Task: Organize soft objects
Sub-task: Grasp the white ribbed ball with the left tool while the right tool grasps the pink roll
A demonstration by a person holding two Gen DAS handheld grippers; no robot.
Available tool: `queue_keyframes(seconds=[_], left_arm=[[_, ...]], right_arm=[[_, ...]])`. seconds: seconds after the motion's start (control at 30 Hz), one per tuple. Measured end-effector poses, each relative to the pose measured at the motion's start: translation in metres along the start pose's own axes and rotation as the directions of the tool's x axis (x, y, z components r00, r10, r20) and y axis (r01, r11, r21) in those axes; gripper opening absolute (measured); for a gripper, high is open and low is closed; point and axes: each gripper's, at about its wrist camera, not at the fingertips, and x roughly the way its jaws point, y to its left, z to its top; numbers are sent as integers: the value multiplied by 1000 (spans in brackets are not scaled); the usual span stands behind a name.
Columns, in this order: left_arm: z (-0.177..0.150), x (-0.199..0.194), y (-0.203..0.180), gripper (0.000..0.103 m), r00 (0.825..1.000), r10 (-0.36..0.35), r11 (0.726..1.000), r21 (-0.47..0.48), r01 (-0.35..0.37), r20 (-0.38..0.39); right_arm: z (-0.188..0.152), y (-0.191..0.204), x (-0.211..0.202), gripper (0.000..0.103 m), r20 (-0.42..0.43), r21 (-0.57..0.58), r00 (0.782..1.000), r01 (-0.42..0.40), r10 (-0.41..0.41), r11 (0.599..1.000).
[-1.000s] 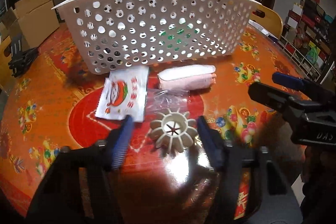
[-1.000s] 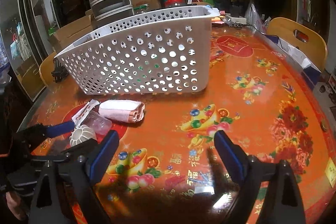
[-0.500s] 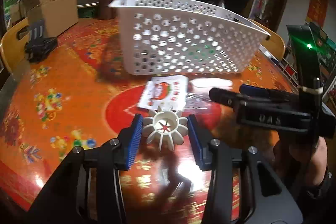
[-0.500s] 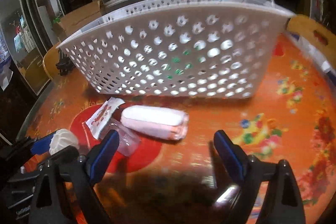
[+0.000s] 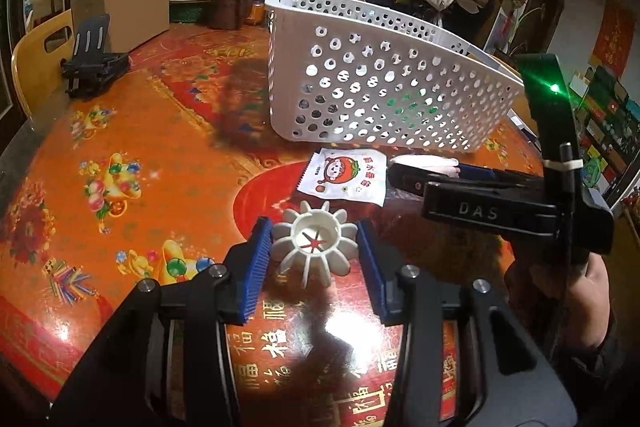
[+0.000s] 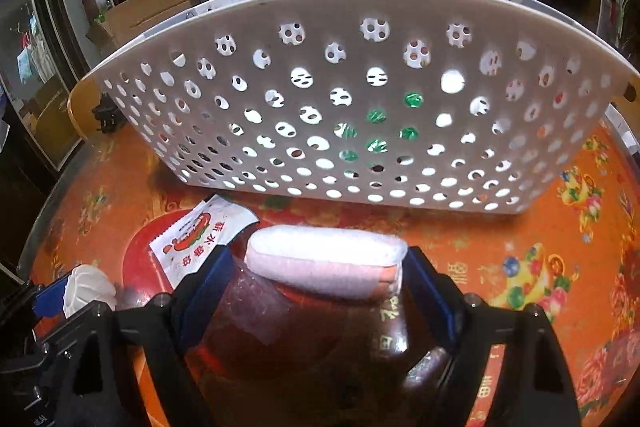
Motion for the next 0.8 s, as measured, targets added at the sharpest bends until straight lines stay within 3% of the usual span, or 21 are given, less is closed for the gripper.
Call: queue_keyframes(seconds=[0.07, 0.23, 0.6, 0.8], left_arm=[[-1, 1, -1, 40, 1000, -2, 1000, -2, 2, -5], [-2, 2, -5, 41, 1000, -1, 1000, 6, 1, -6], [-3, 5, -8, 40, 1000, -6, 1000, 9, 6, -10], [-4, 9, -6, 41, 1000, -9, 1000, 4, 9, -18]], right_arm=[[0, -1, 0, 86, -1, 2, 1000, 7, -7, 1000], [-3, -12, -7, 71, -2, 18, 1000, -9, 9, 1000], [0, -19, -8, 70, 5, 70, 999, -41, 40, 997], [6, -7, -1, 71, -6, 52, 1000, -16, 16, 999]])
